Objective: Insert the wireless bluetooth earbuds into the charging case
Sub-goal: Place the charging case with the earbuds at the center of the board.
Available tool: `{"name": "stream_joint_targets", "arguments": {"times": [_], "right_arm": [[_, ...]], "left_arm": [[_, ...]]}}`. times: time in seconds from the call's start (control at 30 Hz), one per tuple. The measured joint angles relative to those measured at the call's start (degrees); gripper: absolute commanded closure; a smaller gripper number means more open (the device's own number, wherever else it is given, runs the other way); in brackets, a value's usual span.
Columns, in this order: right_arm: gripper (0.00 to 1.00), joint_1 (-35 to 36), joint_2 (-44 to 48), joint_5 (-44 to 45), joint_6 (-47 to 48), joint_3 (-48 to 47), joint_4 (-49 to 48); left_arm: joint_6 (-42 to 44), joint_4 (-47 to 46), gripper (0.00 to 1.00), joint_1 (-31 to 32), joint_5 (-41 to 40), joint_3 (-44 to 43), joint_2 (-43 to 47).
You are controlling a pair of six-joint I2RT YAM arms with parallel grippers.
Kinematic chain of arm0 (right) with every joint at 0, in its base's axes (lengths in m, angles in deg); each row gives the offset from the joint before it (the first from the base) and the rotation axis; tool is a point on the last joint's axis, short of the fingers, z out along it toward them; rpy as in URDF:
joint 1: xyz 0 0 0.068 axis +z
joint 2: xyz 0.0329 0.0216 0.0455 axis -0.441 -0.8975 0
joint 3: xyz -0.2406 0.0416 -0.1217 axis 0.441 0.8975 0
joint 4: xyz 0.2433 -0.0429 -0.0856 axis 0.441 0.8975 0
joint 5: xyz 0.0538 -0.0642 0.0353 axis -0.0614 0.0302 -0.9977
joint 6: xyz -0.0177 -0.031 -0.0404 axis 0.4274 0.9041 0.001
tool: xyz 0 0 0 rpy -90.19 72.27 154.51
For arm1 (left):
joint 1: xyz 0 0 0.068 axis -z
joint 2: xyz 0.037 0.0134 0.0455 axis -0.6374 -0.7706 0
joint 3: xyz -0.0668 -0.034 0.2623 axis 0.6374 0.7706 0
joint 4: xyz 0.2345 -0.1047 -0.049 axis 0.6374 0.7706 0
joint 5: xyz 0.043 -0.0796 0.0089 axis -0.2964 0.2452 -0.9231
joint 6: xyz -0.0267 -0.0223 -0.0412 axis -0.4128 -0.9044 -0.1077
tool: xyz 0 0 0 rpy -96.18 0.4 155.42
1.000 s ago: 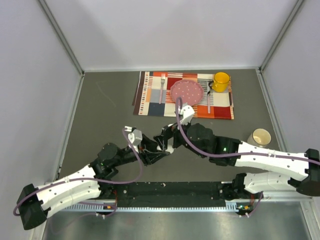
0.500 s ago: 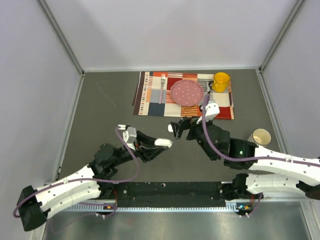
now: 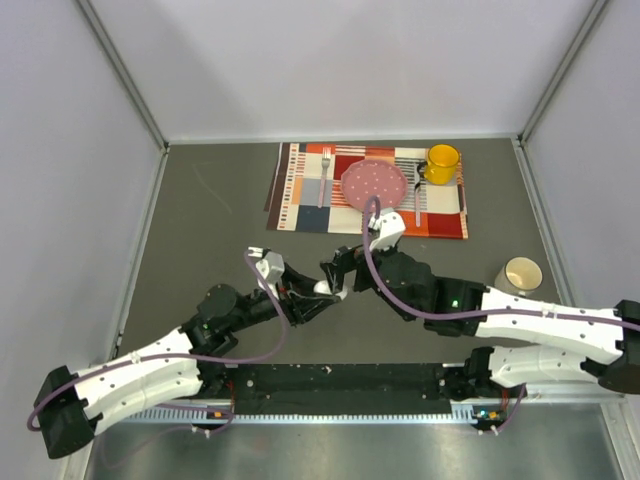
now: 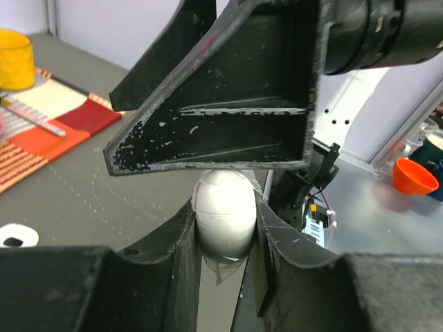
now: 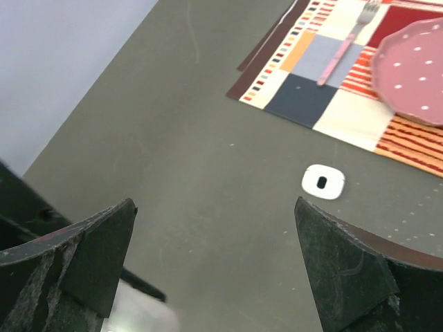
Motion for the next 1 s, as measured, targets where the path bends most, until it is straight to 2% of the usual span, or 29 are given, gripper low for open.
{"name": "stream_joint_targets", "arguments": {"times": [0.2, 0.3, 0.43, 0.63, 0.77, 1.0], "right_arm": [[0.01, 0.0, -1.8, -1.8, -2.1, -0.2, -1.0], [0.01, 0.1, -1.2, 1.2, -2.5, 0.0, -0.2], [0.01, -1.1, 1.0, 5.8, -4.1, 1.1, 3.4], [0.01, -11.5, 4.0, 2.2, -12.4, 2.4, 9.8], [0.01, -16.4, 7.0, -2.3, -16.8, 6.3, 12.3], [0.01, -20.0, 9.5, -8.0, -20.0, 9.5, 14.3]], "left_arm": [[-0.3, 2.2, 1.00, 0.0, -0.5, 0.0, -0.6], [-0.5, 2.3, 1.00, 0.0, -2.6, 0.0, -0.5], [-3.5, 3.5, 1.00, 0.0, -9.4, -0.5, -0.5], [-13.6, 3.8, 1.00, -0.8, -18.6, -0.1, -2.1], [-22.5, 2.1, 1.00, -3.6, -19.2, 1.8, -8.1], [-36.9, -10.1, 1.00, -10.6, -11.1, 6.2, -28.1]]}}
